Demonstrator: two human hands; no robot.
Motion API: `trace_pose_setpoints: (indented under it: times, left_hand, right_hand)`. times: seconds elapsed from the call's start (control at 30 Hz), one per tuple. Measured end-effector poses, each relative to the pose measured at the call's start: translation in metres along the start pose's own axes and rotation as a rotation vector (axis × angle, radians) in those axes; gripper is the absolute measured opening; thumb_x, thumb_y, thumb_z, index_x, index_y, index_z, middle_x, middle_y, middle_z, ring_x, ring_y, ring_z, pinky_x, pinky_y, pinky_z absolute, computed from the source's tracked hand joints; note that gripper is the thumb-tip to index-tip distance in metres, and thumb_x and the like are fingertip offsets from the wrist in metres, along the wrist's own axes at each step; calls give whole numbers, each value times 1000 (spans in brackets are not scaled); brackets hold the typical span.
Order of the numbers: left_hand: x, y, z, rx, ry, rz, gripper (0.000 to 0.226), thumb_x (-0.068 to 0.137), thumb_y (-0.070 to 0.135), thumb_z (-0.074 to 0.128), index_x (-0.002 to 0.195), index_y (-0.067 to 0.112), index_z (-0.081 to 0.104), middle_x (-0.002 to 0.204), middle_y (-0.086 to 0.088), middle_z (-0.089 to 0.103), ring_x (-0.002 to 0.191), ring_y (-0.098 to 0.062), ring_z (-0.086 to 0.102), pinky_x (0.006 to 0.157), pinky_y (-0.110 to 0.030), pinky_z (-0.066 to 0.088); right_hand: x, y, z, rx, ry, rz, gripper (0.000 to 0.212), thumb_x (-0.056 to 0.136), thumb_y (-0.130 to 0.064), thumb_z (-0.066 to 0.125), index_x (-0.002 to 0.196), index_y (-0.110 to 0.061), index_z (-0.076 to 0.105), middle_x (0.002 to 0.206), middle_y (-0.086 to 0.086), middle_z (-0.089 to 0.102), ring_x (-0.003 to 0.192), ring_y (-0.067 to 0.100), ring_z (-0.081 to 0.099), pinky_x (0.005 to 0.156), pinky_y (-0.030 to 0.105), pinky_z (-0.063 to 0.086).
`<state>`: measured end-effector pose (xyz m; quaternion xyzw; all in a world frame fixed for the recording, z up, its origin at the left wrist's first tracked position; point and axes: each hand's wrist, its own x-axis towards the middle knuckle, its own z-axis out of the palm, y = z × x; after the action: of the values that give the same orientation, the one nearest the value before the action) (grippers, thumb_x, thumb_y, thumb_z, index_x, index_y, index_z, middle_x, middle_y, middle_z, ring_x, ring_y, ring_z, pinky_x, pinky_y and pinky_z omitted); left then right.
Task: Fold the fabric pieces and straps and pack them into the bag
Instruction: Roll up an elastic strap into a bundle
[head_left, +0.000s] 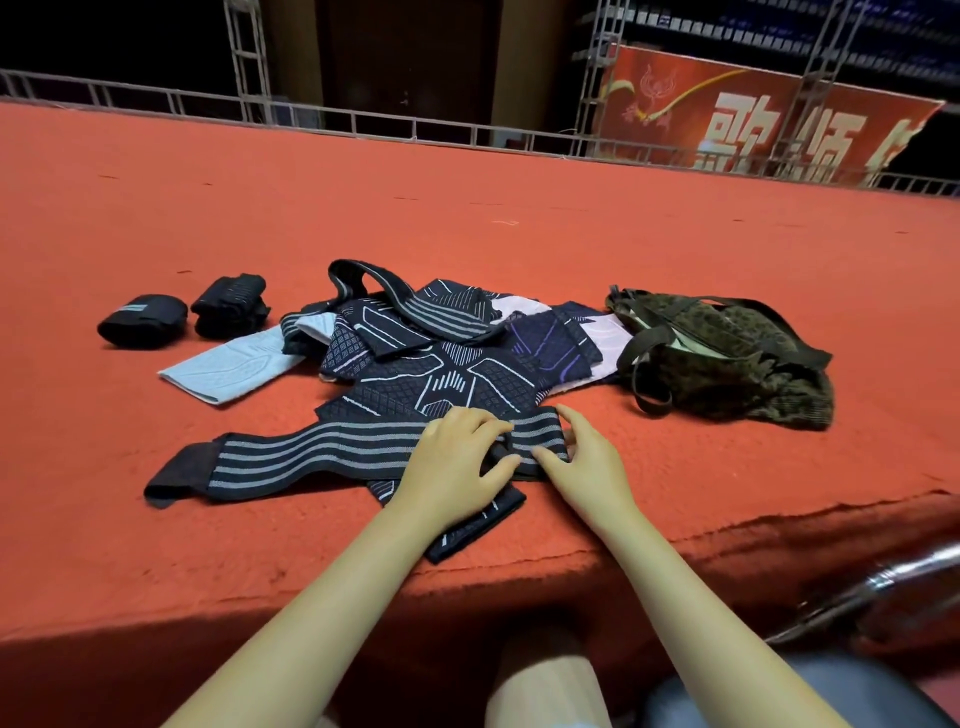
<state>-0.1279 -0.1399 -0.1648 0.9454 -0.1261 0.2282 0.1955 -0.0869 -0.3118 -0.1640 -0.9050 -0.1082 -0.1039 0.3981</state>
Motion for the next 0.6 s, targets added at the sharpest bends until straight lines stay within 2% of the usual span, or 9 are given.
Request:
trace_pose_setpoints:
  times: [0.13,0.23,0.3,0.37,0.43,0.53,0.6]
  left_hand:
    - [-1,-2,4,18,29,5,32,83,34,52,107,20,67,112,6,60,110,-17,50,96,-38,40]
    - [0,-2,3,11,16,49,36,84,28,54,119,21,60,117,7,57,113,-16,48,98,-35,37]
    - [1,0,3,13,10,97,37,85,24,55,122,20,59,118,6,58,112,-17,49,95,-36,39]
    - [3,1,4,24,-5,126,35,86,26,55,120,20,60,118,6,60,111,-18,51,94,-36,39]
    - [5,2,6,27,-22,112,31,89,28,53,118,21,61,117,8,61,111,-17,51,95,-34,36]
    - [6,0,8,1,-13,91,29,90,26,52,116,21,63,116,9,63,111,-17,52,95,-33,34]
    - [6,1,7,-11,-23,81,28,91,28,51,117,21,62,118,9,62,112,-16,51,96,-32,32]
  right_hand:
    - [-3,2,0,12,20,-61,57,84,-14,65,137,-19,46,121,3,64,112,20,59,96,32,45]
    - [-5,4,0,16,45,-93,56,85,-10,62,138,-16,46,130,3,59,119,19,54,100,27,39]
    - [-6,3,0,36,42,-104,56,85,-8,62,138,-17,47,127,2,60,116,18,55,98,25,40]
    - [-6,2,0,108,32,-96,52,85,-8,61,134,-21,50,111,-4,65,99,8,60,90,23,45]
    - [-6,0,-1,199,30,-75,44,90,-11,57,131,-26,51,94,-13,63,80,-2,58,79,16,44]
    - [-5,-2,-2,343,24,-37,35,97,-19,46,129,-30,53,105,-9,65,78,7,56,71,25,47]
    - [-2,-3,-2,471,10,3,34,100,-11,40,126,-27,54,99,-4,66,70,9,58,56,23,48]
